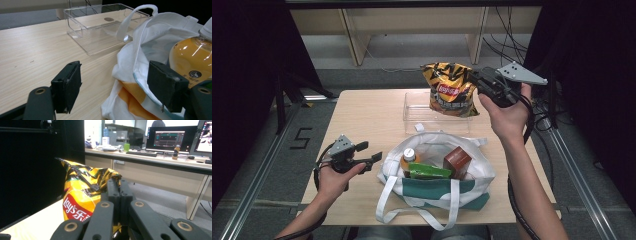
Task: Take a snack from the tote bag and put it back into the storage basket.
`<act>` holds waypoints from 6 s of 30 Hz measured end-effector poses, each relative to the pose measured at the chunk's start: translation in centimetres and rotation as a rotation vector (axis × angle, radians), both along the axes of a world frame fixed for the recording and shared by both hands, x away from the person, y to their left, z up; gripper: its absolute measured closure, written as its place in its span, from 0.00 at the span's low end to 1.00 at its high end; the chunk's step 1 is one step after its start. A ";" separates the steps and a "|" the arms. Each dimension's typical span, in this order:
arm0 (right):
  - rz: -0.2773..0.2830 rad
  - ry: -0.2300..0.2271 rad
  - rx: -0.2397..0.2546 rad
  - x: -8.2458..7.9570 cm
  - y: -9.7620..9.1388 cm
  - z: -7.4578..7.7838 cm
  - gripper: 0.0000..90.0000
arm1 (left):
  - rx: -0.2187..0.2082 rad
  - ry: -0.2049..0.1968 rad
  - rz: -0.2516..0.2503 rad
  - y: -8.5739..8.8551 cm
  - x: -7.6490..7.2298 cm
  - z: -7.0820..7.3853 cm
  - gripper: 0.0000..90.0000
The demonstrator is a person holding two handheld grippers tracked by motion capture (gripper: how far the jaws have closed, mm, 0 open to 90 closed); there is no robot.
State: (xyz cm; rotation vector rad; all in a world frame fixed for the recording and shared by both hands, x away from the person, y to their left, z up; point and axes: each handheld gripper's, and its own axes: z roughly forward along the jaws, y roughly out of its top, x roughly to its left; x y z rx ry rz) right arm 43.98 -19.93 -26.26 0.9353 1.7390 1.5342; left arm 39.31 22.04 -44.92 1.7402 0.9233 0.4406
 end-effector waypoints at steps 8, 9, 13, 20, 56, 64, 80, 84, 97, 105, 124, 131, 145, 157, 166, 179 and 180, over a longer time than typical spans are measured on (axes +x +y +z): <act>-0.012 -0.006 -0.011 0.9 0.0 -0.1 1.00 | -0.009 0.000 0.001 -0.1 0.0 0.0 0.30; -0.011 -0.002 -0.012 0.9 0.0 -0.1 1.00 | -0.003 0.003 0.003 0.0 -0.1 0.0 0.30; -0.014 0.008 -0.002 1.2 0.1 0.0 1.00 | -0.008 0.000 -0.002 -0.1 0.0 0.0 0.30; -0.036 0.006 0.005 2.1 -0.1 0.0 1.00 | -0.003 -0.007 -0.005 0.1 0.0 0.0 0.30; -0.060 0.049 0.023 5.4 0.3 -1.5 1.00 | -0.015 -0.002 0.002 0.1 0.0 0.0 0.29; -0.068 0.068 0.029 6.2 0.6 -2.0 1.00 | -0.005 -0.007 -0.002 0.2 -0.1 0.1 0.29; -0.063 0.092 0.032 8.0 1.0 -2.5 1.00 | 0.001 -0.007 0.003 0.4 -0.1 0.1 0.29; -0.069 0.097 0.034 8.4 1.2 -2.4 1.00 | -0.004 -0.010 0.005 0.5 -0.1 0.1 0.29; -0.064 0.112 0.042 9.6 1.5 -2.8 1.00 | -0.006 -0.011 0.001 0.5 0.0 0.1 0.29; -0.069 0.144 0.052 10.2 1.7 -3.3 1.00 | -0.003 -0.009 0.005 0.4 -0.1 0.1 0.29; -0.059 0.175 0.050 11.6 2.7 -3.9 1.00 | -0.009 -0.016 0.002 0.5 -0.1 0.2 0.29; -0.057 0.184 0.041 12.1 2.7 -4.1 1.00 | -0.002 -0.015 0.005 0.5 -0.1 0.2 0.29; -0.066 0.230 0.054 13.1 2.8 -4.9 1.00 | -0.001 -0.014 0.002 0.5 -0.1 0.2 0.29; -0.054 0.252 0.039 14.0 3.6 -5.5 1.00 | -0.010 -0.016 0.001 0.5 -0.1 0.2 0.29; -0.066 0.278 0.030 14.4 3.4 -6.1 1.00 | 0.000 -0.016 0.002 0.5 -0.1 0.2 0.29; -0.056 0.313 0.033 15.1 2.9 -6.8 1.00 | -0.009 -0.009 0.009 0.5 -0.2 0.1 0.29; -0.054 0.321 0.036 15.1 2.9 -6.8 1.00 | 0.000 -0.016 0.004 0.5 -0.1 0.2 0.29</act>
